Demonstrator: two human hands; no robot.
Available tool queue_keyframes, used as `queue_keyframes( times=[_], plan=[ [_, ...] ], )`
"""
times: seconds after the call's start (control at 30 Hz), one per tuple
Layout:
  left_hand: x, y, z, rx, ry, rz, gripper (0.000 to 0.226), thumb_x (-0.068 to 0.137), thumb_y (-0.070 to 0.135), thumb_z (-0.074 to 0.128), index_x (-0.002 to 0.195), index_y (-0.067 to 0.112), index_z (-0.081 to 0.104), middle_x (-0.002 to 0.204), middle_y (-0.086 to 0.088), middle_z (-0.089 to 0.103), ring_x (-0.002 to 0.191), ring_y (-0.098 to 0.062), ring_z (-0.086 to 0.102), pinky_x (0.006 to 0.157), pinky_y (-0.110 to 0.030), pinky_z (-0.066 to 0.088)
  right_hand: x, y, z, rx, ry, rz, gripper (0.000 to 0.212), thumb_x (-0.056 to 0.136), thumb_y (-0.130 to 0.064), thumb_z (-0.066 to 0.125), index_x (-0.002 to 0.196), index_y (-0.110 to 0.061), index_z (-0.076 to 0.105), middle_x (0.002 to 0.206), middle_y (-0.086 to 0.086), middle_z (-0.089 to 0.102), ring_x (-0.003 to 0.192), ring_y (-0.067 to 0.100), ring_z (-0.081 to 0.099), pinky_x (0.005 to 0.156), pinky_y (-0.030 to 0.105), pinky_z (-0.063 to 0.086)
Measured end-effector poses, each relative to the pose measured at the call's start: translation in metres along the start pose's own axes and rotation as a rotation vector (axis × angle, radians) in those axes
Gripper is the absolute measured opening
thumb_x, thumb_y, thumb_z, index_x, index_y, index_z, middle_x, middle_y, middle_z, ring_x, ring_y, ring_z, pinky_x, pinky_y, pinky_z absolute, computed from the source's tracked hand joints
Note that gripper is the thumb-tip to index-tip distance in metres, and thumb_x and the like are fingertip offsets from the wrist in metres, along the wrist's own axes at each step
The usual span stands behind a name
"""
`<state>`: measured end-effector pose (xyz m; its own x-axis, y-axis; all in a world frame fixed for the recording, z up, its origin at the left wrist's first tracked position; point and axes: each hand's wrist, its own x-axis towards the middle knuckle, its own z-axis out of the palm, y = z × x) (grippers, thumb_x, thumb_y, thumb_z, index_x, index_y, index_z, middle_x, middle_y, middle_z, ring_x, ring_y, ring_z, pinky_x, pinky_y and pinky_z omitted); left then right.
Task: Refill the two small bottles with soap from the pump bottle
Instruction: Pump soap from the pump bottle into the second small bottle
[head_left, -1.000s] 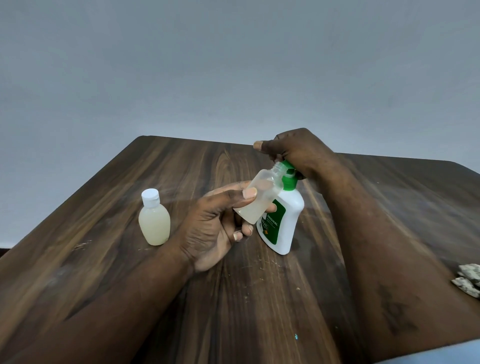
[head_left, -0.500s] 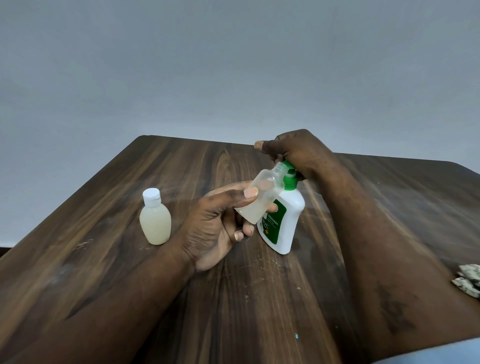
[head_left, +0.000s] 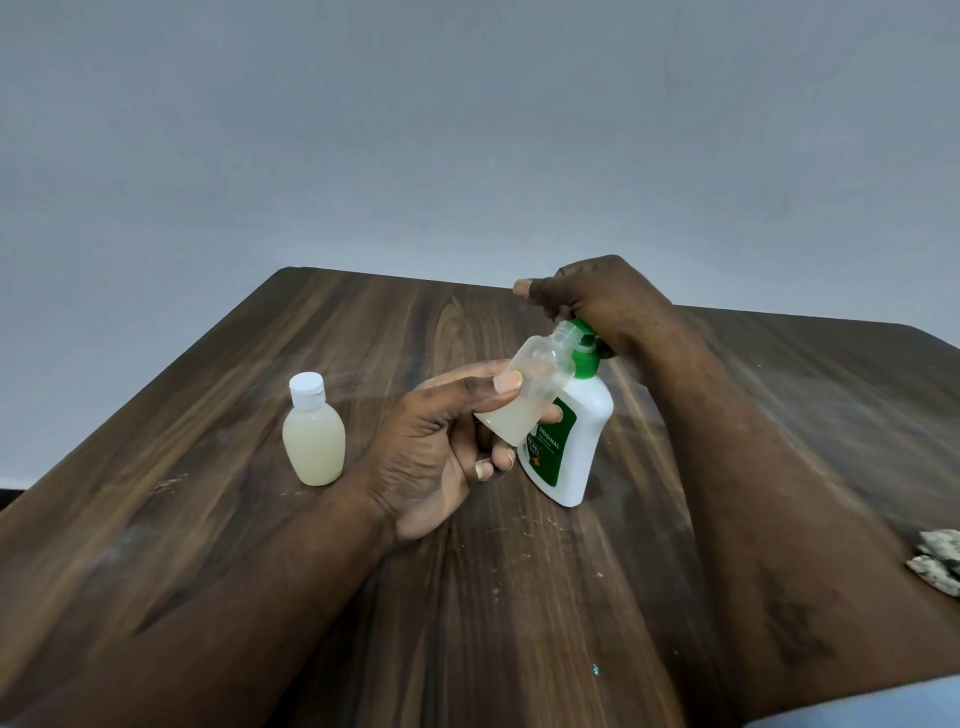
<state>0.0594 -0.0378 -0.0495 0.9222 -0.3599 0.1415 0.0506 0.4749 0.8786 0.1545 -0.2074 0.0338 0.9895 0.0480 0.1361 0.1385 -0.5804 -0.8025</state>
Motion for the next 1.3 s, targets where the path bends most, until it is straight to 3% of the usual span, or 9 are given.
queue_keyframes(
  times=[0.07, 0.2, 0.47, 0.6, 0.73, 1.07, 1.3],
  plan=[
    [0.0004, -0.0005, -0.0002, -0.007, 0.002, -0.004, 0.027, 0.082, 0.028, 0.064, 0.102, 0.018, 0.08, 0.102, -0.022, 0.073, 0.051, -0.014, 0.049, 0.042, -0.02, 0.034, -0.0002, 0.0001, 0.0006, 0.002, -0.003, -0.002, 0.042, 0.084, -0.048, 0.082, 0.08, -0.012, 0.06, 0.065, 0.003, 0.05, 0.056, 0.018, 0.043, 0.057, 0.031, 0.038],
    [0.0003, -0.0005, 0.0001, 0.0, 0.005, -0.009, 0.028, 0.082, 0.028, 0.063, 0.102, 0.019, 0.08, 0.101, -0.021, 0.073, 0.051, -0.014, 0.049, 0.043, -0.02, 0.034, -0.0002, 0.0001, 0.0, 0.005, 0.0, -0.008, 0.047, 0.084, -0.048, 0.082, 0.064, -0.015, 0.056, 0.059, -0.001, 0.053, 0.055, 0.018, 0.045, 0.06, 0.032, 0.039],
    [0.0003, 0.0013, 0.0013, -0.002, -0.002, -0.005, 0.027, 0.082, 0.028, 0.063, 0.1, 0.021, 0.081, 0.098, -0.019, 0.074, 0.052, -0.014, 0.049, 0.043, -0.02, 0.034, -0.0005, -0.0023, -0.0012, 0.009, 0.002, -0.01, 0.043, 0.085, -0.046, 0.082, 0.067, -0.015, 0.058, 0.062, 0.001, 0.053, 0.054, 0.017, 0.044, 0.056, 0.03, 0.038],
    [0.0002, 0.0002, -0.001, -0.006, 0.007, -0.015, 0.029, 0.083, 0.027, 0.063, 0.105, 0.017, 0.08, 0.101, -0.022, 0.073, 0.051, -0.014, 0.049, 0.042, -0.019, 0.035, -0.0001, 0.0007, 0.0005, 0.031, -0.013, 0.018, 0.046, 0.083, -0.045, 0.084, 0.062, -0.016, 0.055, 0.052, -0.005, 0.052, 0.05, 0.015, 0.045, 0.059, 0.031, 0.04],
    [-0.0001, -0.0002, -0.0011, -0.003, 0.014, -0.019, 0.027, 0.082, 0.028, 0.064, 0.102, 0.02, 0.08, 0.1, -0.021, 0.073, 0.052, -0.014, 0.049, 0.042, -0.019, 0.036, -0.0006, 0.0005, 0.0002, 0.006, -0.019, 0.01, 0.045, 0.084, -0.047, 0.082, 0.067, -0.014, 0.057, 0.06, -0.001, 0.053, 0.055, 0.017, 0.045, 0.063, 0.033, 0.041],
    [-0.0004, 0.0015, 0.0009, -0.014, -0.032, 0.005, 0.031, 0.075, 0.034, 0.069, 0.101, 0.021, 0.081, 0.099, -0.019, 0.074, 0.053, -0.014, 0.05, 0.044, -0.02, 0.036, 0.0013, -0.0007, -0.0021, 0.004, 0.01, -0.016, 0.045, 0.083, -0.047, 0.083, 0.063, -0.016, 0.057, 0.057, -0.003, 0.051, 0.054, 0.017, 0.043, 0.054, 0.029, 0.036],
    [0.0002, -0.0007, -0.0015, -0.033, -0.009, -0.017, 0.027, 0.087, 0.026, 0.061, 0.104, 0.017, 0.08, 0.102, -0.024, 0.072, 0.051, -0.014, 0.05, 0.041, -0.019, 0.037, -0.0013, 0.0002, 0.0002, 0.02, -0.006, 0.01, 0.046, 0.082, -0.046, 0.085, 0.061, -0.016, 0.057, 0.052, -0.007, 0.052, 0.051, 0.015, 0.045, 0.055, 0.029, 0.038]
  ],
)
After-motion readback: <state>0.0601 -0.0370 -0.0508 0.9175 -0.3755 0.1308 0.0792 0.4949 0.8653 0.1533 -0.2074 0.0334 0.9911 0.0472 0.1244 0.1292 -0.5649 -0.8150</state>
